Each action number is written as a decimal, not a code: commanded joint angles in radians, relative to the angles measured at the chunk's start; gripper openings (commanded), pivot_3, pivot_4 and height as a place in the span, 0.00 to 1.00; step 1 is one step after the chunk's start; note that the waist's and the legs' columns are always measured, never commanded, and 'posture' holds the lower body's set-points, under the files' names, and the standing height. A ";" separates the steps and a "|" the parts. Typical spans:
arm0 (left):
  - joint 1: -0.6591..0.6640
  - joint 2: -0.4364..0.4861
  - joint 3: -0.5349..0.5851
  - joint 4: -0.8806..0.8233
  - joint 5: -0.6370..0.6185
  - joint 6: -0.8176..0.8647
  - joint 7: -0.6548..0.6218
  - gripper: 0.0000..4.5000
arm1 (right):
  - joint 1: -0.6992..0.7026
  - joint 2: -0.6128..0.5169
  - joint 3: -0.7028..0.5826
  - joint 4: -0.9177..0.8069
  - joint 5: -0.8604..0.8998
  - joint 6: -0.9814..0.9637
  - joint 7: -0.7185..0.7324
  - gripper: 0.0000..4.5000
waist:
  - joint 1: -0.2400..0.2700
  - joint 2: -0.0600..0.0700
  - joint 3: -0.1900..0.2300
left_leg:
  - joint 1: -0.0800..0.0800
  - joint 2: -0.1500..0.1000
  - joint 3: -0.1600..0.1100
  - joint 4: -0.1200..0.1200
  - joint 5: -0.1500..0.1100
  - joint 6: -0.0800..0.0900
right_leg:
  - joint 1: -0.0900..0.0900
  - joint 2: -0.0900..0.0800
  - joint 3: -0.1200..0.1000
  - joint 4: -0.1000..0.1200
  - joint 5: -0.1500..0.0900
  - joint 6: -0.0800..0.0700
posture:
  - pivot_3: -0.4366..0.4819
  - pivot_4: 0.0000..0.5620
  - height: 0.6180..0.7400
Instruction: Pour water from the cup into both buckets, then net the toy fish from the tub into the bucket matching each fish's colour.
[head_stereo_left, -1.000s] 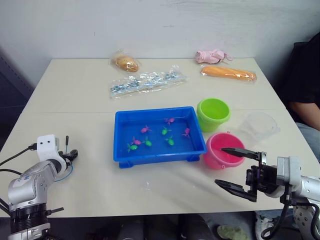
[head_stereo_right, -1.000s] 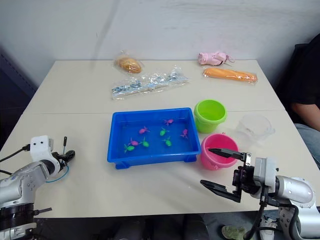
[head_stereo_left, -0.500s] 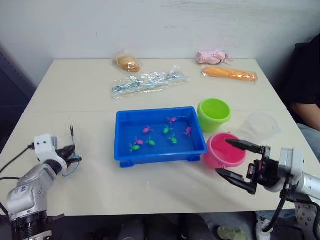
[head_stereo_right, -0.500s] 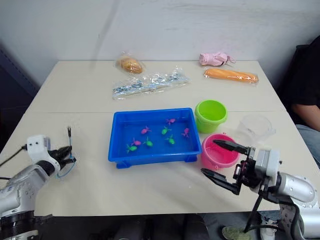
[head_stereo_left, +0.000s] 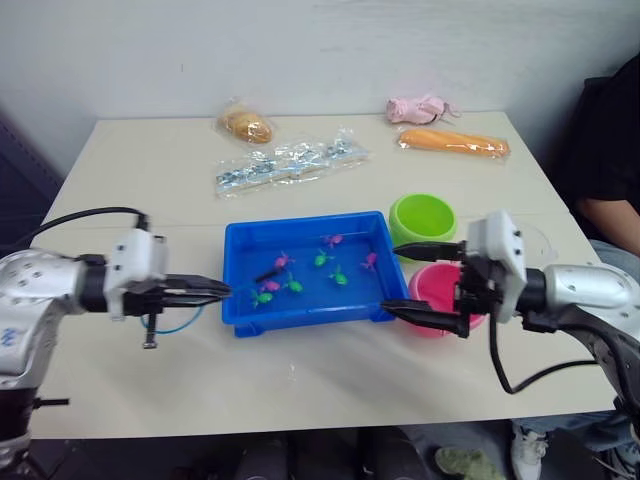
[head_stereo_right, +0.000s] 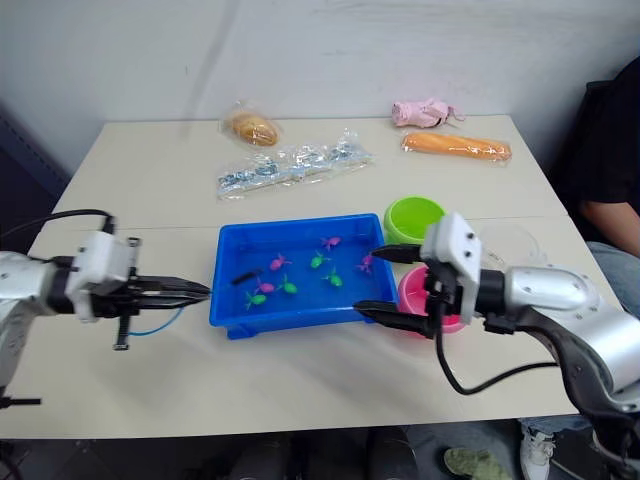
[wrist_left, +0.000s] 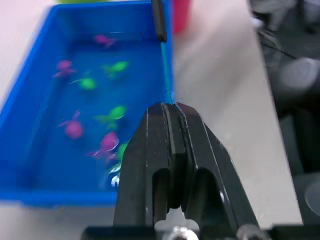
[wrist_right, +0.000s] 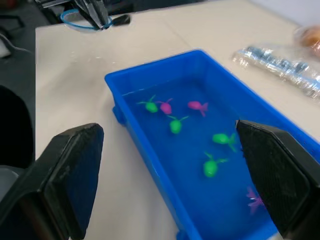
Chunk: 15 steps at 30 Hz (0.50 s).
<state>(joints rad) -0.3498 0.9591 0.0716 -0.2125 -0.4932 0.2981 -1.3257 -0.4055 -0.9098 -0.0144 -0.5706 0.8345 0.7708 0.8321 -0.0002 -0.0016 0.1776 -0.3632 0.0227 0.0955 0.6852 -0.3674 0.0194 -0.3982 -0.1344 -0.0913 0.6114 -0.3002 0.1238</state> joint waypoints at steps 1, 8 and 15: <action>-0.107 -0.013 -0.099 -0.038 0.021 0.039 -0.033 0.01 | -0.062 0.006 0.036 -0.040 0.046 0.111 -0.041 1.00 | 0.000 0.000 0.000 | -0.003 0.000 0.000 0.002 0.000 0.000 | -0.002 0.001 -0.001 0.000 0.000 0.000 | 0.48 0.27 1.00; -0.262 -0.119 -0.264 0.012 0.145 -0.014 -0.027 0.01 | -0.093 0.078 0.080 -0.057 0.109 0.262 -0.126 1.00 | 0.002 -0.004 0.002 | -0.015 -0.006 -0.001 0.013 -0.002 0.004 | -0.011 0.001 -0.005 0.008 0.001 0.002 | 0.48 0.27 1.00; -0.323 -0.212 -0.313 0.017 0.195 0.006 0.024 0.01 | -0.114 0.140 0.059 -0.048 0.216 0.382 -0.208 1.00 | 0.004 -0.005 0.002 | -0.015 -0.005 0.000 0.015 -0.001 0.004 | -0.011 0.000 -0.005 0.009 0.002 0.003 | 0.48 0.27 1.00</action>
<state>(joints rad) -0.6592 0.7505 -0.2454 -0.1765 -0.3035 0.2946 -1.3156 -0.5061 -0.7697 0.0695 -0.5944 1.0259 1.1434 0.6329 0.0041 -0.0063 0.1800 -0.3784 0.0176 0.0948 0.7009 -0.3684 0.0238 -0.4092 -0.1339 -0.0962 0.6200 -0.2985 0.1269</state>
